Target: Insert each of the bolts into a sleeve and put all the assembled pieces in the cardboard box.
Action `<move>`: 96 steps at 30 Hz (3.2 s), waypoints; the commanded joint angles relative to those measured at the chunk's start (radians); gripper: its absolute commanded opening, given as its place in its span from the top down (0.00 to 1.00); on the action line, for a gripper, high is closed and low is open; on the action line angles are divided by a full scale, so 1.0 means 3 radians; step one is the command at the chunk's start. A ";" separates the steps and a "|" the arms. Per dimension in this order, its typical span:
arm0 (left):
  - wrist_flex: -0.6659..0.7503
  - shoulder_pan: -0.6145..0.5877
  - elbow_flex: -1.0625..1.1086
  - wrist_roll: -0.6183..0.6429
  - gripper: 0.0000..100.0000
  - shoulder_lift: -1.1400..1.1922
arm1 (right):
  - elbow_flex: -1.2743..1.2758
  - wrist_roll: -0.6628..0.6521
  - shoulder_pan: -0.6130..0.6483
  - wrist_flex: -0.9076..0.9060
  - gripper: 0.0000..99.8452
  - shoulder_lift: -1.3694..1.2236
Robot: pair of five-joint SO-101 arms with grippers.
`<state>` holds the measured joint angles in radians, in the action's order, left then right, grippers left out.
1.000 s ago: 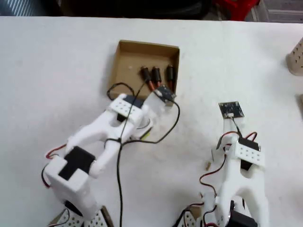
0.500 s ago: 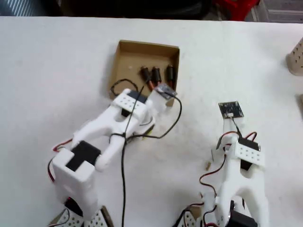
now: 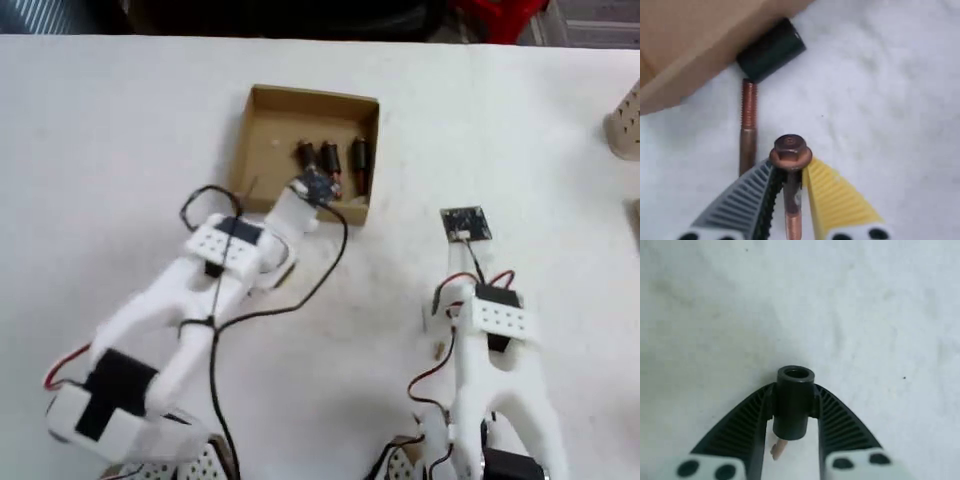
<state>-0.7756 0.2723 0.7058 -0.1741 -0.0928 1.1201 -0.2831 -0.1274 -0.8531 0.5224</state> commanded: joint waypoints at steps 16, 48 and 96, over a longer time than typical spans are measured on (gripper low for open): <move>0.0604 -0.0852 0.1095 0.0307 0.98 -0.1685 | -0.0414 0.1217 0.1757 0.1240 0.98 0.0079; 0.0956 -0.1430 0.1529 0.0629 0.98 -0.2258 | 0.0276 0.1207 0.2713 0.7168 0.98 -0.2365; 0.2353 -0.0417 0.3309 0.0650 0.98 -0.5460 | 0.1718 0.1207 0.2933 0.8677 0.98 -0.2575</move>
<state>-0.0606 0.0867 1.7001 0.0100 -1.6026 1.6326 0.0790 0.7472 1.7246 -0.2509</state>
